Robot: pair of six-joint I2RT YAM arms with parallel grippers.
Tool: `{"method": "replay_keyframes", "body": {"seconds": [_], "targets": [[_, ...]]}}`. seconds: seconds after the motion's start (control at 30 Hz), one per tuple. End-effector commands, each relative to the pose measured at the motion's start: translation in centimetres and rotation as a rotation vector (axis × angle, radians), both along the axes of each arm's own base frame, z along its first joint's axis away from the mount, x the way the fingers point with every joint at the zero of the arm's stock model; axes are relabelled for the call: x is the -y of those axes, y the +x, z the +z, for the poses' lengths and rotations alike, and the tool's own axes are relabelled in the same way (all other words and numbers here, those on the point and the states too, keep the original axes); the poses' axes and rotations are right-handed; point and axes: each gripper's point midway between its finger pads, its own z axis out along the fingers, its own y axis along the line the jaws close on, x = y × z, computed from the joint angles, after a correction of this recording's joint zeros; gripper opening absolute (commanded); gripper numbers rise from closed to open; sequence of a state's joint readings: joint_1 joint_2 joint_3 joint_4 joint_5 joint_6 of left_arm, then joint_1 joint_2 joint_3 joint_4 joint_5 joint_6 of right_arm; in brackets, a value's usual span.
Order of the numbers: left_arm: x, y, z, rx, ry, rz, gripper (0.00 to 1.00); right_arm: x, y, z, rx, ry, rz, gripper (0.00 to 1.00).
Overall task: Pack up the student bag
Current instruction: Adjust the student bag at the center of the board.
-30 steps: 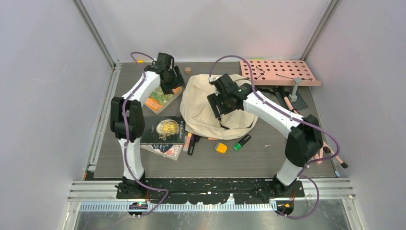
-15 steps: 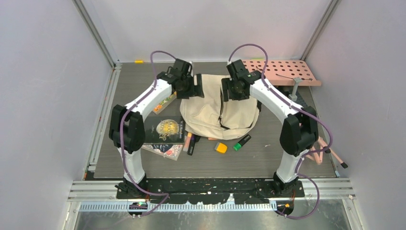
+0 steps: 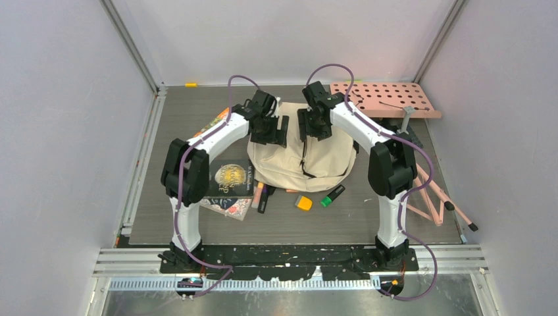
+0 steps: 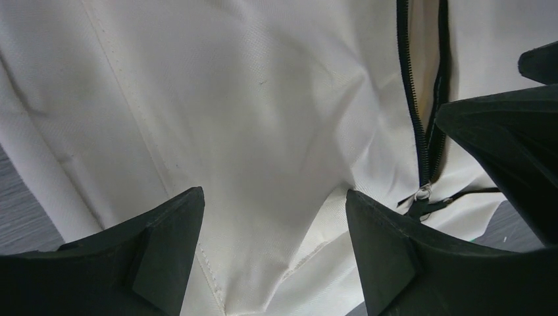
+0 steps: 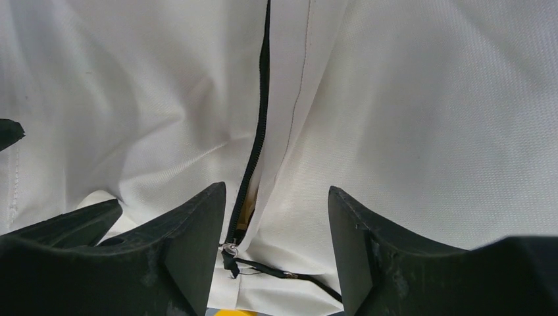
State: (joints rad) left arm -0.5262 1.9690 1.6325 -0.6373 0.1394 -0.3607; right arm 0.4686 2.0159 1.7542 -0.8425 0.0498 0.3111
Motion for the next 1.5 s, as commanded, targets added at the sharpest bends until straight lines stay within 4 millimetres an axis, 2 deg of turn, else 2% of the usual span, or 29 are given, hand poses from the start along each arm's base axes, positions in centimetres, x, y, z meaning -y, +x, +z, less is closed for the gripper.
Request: {"method": "replay_keyframes", "body": {"seconds": [0.0,0.2,0.37,0.5,0.73,0.77,0.87,0.97,1.07,1.17,1.23,1.37,1.47], "targets": [[1.3,1.0,1.0,0.06,0.009,-0.05,0.81,-0.1,0.8,1.0,0.021,-0.005,-0.034,0.63],[1.6,1.2,0.5,0.057,0.012,-0.05,0.78,0.5,0.9,-0.1,0.004,-0.051,-0.035,0.58],[2.2,1.3,0.7,0.058,-0.008,-0.06,0.71,0.8,1.2,-0.5,0.006,-0.074,-0.035,0.55],[2.7,1.1,0.6,0.055,-0.018,-0.073,0.62,0.7,1.8,-0.5,0.016,-0.079,-0.035,0.53],[2.6,0.8,0.1,0.043,-0.012,-0.081,0.48,0.6,2.3,-1.2,0.01,-0.092,-0.034,0.41],[2.5,0.8,-0.1,0.042,-0.005,-0.083,0.42,0.7,2.2,-1.3,0.007,-0.097,-0.034,0.39],[1.6,1.0,-0.7,0.046,0.041,-0.065,0.19,1.2,2.0,-1.7,0.003,-0.12,-0.043,0.23],[0.7,1.2,-0.6,0.058,0.081,-0.042,0.0,1.7,1.5,-2.0,-0.005,-0.135,-0.05,0.03],[-0.3,1.8,0.9,0.118,0.11,0.001,0.0,2.4,1.5,-1.2,0.021,-0.159,-0.072,0.01],[-3.0,2.5,2.6,0.201,0.177,0.115,0.0,3.4,1.8,0.6,0.079,-0.177,-0.105,0.01],[-4.6,2.5,3.1,0.226,0.179,0.174,0.0,4.3,1.9,0.8,0.097,-0.189,-0.129,0.0],[-6.7,1.8,1.9,0.172,0.131,0.25,0.0,6.0,1.3,-1.5,0.036,-0.199,-0.171,0.01],[-7.1,0.8,0.4,0.126,0.13,0.25,0.0,6.6,0.6,-3.5,-0.017,-0.201,-0.174,0.01]]}}
